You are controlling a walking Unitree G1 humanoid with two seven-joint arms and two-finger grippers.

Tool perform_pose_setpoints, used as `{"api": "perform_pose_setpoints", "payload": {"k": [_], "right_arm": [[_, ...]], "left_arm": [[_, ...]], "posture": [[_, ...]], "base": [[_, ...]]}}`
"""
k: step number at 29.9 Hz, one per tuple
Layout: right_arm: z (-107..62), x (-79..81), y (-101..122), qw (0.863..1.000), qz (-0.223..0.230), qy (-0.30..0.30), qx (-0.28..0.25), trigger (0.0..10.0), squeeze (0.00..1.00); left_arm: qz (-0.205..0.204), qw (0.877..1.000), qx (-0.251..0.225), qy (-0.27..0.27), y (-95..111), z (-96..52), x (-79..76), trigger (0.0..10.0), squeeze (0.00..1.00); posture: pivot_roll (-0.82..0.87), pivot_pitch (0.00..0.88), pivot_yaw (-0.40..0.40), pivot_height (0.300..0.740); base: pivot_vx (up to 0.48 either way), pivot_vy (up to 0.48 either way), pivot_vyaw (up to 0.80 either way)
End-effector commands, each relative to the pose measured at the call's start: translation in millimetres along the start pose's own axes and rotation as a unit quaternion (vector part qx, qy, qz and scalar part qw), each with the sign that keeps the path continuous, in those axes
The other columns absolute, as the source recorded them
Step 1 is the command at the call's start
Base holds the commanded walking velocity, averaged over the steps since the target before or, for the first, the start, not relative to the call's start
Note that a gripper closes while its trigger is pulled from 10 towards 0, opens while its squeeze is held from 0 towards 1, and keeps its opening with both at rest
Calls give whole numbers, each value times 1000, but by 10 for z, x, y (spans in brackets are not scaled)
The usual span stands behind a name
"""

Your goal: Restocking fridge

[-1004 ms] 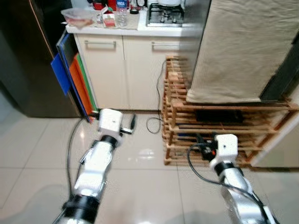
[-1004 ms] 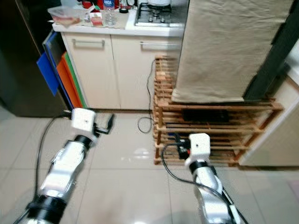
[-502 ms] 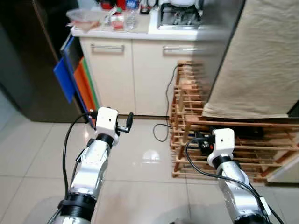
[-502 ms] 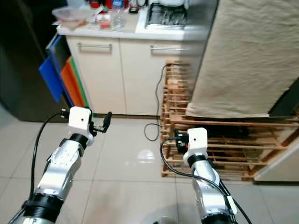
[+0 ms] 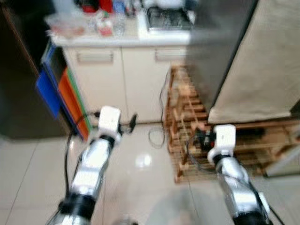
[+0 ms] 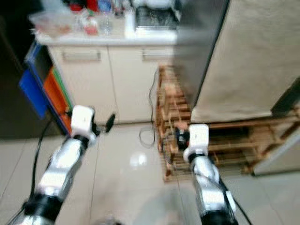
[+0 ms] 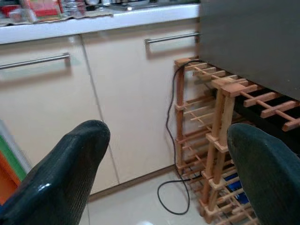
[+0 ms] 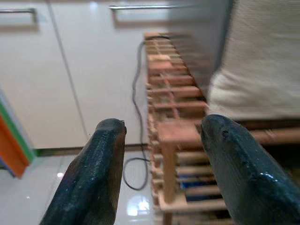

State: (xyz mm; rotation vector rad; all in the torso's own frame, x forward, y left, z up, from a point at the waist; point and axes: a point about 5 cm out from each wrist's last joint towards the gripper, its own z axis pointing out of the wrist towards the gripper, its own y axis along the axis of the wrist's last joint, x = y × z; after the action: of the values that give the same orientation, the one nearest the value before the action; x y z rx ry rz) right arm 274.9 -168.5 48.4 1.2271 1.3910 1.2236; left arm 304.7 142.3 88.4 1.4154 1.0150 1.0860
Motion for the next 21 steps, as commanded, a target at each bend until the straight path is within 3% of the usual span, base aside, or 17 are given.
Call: {"api": "perform_pose_setpoints", "payload": {"k": [1, 10, 13, 18, 21], "right_arm": [[-18, -69, -20, 1000, -3, -9, 5, 10000, 39], [-2, -98, -9, 1000, 0, -24, -1, 10000, 31], [-7, -139, 16, 999, 1, -38, -10, 10000, 27], [-57, -252, 138, 994, -24, -96, -51, 10000, 63], [-98, -324, 172, 988, -31, -143, -57, 10000, 78]], "left_arm": [[6, 1000, -2, -9, 13, 15, -66, 10000, 0], [19, 1000, -3, -13, 17, 14, -69, 10000, 0], [4, 1000, -6, -8, 14, -3, -47, 10000, 0], [-28, 998, -49, 14, 119, -48, 65, 10000, 0], [-40, 997, -50, 40, 129, -73, 170, 10000, 0]], "posture": [[-34, 0, 14, 740], [-31, 0, 18, 740], [-33, 0, 18, 740], [-32, 0, 16, 740], [-31, 0, 16, 736]], "base": [[0, 0, -563], [0, 0, -562], [0, 0, -550], [0, 0, -526], [0, 0, -498]]}}
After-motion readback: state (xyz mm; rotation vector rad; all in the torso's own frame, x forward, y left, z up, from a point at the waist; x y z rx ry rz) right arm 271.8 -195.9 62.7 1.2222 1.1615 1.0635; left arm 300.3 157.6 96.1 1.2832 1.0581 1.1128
